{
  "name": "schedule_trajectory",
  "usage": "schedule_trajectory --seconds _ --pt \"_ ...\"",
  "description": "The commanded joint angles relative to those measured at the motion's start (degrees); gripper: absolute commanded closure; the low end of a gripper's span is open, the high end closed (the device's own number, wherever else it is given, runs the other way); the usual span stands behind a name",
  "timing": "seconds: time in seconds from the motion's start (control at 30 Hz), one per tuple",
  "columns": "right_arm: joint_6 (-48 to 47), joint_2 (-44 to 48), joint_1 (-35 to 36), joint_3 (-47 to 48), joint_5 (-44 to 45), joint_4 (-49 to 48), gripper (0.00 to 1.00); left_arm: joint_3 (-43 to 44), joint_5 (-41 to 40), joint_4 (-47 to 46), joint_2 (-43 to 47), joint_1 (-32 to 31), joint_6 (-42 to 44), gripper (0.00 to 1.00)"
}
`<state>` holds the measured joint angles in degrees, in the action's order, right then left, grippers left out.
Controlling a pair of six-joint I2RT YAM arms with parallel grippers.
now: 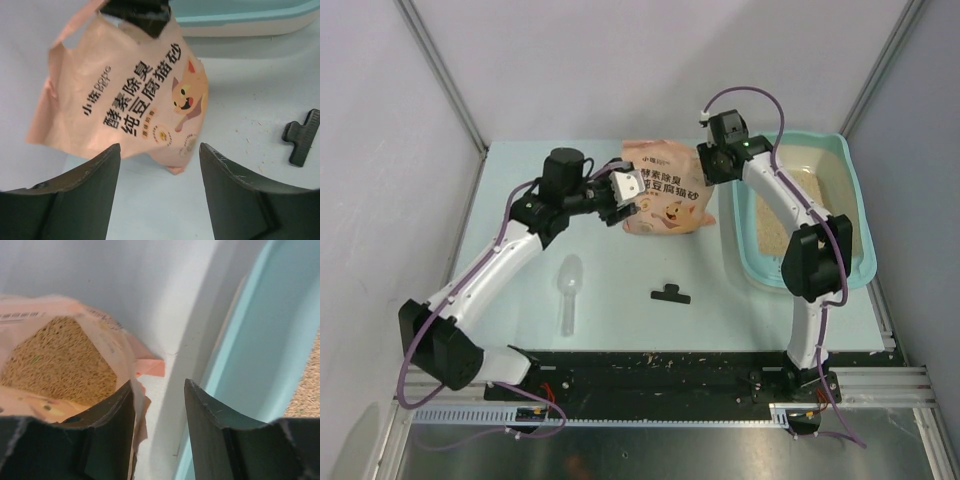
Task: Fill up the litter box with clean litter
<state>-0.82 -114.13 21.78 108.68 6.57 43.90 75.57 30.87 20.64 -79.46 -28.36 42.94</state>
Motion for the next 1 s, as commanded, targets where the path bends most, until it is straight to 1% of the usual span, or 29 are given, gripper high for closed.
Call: schedule_trajectory --seconds 0.0,0.03,0.07,0.1,0.2,0.23,0.27,0.37,0.5,0.53,0.6,0.63,0.7,0.73,0.77,0.83,0.9,0.93,0.97 --pt "0.6 -0.2 -3.3 5.2 6.5 -1.4 0.54 -4.1 -6.1 -0.5 5.6 0.1 -7.2 0.29" --pt "0.6 0.0 -3.5 5.5 6.3 -1.8 0.54 -4.7 -7.3 -0.5 5.8 0.1 -8.7 0.28" --pt "1.5 0.1 -3.6 5.6 3.5 -2.1 0.54 -5.5 -9.1 -0.4 6.1 0.2 -12.0 0.28" --pt "1.5 0.2 -3.2 5.7 2.2 -2.8 0.54 -7.4 -9.5 -0.5 6.7 0.3 -13.0 0.27" --pt "1.0 0.4 -1.6 5.8 -4.1 -3.7 0.51 -10.4 -12.1 -0.4 6.9 0.3 -17.9 0.26" --pt "-0.5 0.5 -0.9 5.8 -5.8 -3.7 0.49 -10.7 -13.0 -0.4 6.8 0.4 -19.5 0.24" --pt "-0.8 0.7 -0.3 5.8 -5.9 -3.9 0.48 -11.5 -13.8 -0.2 6.8 1.0 -22.0 0.22" --pt "-2.2 2.0 1.1 6.3 -8.8 -4.8 0.44 -13.0 -15.0 1.8 6.8 3.0 -23.1 0.19" --pt "-3.0 3.8 1.0 8.0 -8.4 -6.3 0.42 -14.5 -18.6 5.3 6.2 5.7 -25.0 0.17" --pt "-3.7 4.2 1.1 8.6 -7.2 -6.4 0.41 -14.5 -19.6 7.5 5.8 6.1 -26.2 0.16" --pt "-5.0 5.5 1.0 9.9 -6.7 -7.1 0.40 -14.5 -19.8 9.8 4.8 7.2 -26.7 0.16" --pt "-5.4 5.9 0.7 10.1 -3.8 -7.3 0.39 -14.5 -20.4 11.9 4.3 7.4 -26.6 0.15" --pt "-6.8 7.7 0.5 10.4 -2.9 -8.1 0.37 -15.1 -20.8 13.1 3.7 8.1 -27.2 0.15" --pt "-7.2 8.2 0.4 10.2 -1.8 -8.3 0.36 -15.3 -21.3 14.4 3.4 8.4 -28.6 0.09" --pt "-7.9 9.3 0.1 10.1 -1.4 -8.5 0.36 -15.3 -21.2 15.2 2.5 8.8 -29.7 0.07" --pt "-8.5 10.5 -0.2 8.8 -0.3 -8.7 0.35 -15.3 -20.6 17.4 1.6 9.3 -33.7 0.08" --pt "-9.5 12.4 -0.7 7.3 0.2 -9.3 0.35 -16.0 -22.1 18.6 0.7 9.7 -37.3 0.08" --pt "-9.7 12.9 -0.9 6.1 0.8 -9.4 0.34 -16.3 -22.3 20.1 0.4 10.4 -41.1 0.10" --pt "-9.8 13.4 -1.3 5.3 1.0 -9.4 0.34 -17.6 -21.8 20.7 0.4 11.0 -42.6 0.11"
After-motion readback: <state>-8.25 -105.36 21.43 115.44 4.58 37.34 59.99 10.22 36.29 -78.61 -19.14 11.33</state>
